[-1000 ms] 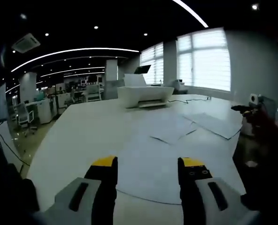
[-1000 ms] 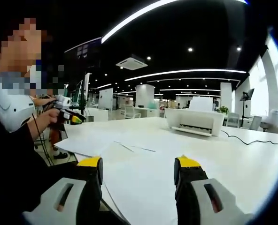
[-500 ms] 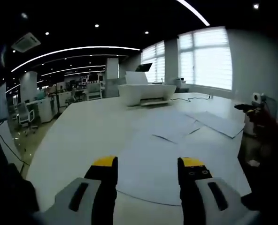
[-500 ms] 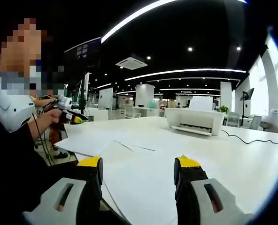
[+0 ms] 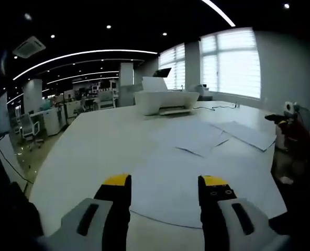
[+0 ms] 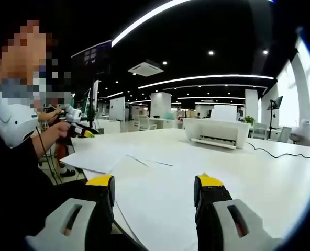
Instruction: Organize the stack of printing papers by aligning and flattening the scattered papers on the table
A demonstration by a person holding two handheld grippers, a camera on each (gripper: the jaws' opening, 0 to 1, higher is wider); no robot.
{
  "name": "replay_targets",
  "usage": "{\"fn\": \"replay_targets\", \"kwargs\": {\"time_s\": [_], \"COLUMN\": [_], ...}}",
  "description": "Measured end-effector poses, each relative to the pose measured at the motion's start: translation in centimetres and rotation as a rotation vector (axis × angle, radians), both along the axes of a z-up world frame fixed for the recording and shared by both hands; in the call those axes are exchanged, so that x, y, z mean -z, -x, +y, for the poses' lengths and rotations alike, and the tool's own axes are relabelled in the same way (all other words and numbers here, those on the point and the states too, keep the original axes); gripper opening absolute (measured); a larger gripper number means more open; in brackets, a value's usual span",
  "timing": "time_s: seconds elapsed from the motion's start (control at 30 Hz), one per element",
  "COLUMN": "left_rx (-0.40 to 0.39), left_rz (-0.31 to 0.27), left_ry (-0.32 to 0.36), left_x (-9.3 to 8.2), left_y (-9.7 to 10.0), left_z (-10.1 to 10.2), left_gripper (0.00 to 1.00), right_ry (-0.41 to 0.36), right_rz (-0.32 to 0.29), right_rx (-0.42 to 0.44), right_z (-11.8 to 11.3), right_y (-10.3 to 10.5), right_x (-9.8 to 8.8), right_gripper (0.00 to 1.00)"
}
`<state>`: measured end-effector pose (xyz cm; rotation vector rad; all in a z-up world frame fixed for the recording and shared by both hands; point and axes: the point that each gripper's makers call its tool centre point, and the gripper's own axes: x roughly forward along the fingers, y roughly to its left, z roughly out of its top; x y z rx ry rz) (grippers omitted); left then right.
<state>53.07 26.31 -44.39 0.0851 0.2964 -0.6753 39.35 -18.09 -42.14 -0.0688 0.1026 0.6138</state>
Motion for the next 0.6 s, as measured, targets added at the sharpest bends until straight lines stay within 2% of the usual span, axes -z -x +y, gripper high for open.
{"fn": "replay_targets", "kwargs": {"time_s": [0.6], "left_rx": [-0.014], "left_rz": [0.021], "left_ry": [0.007], "left_x": [1.1], "left_y": [-1.5], "left_z": [0.8], "left_gripper": [0.56], "right_ry": [-0.005], "right_rz": [0.013], "right_rx": [0.002], "right_z": [-0.2], "right_y": [0.0], "right_x": [0.5], "right_gripper": [0.57]}}
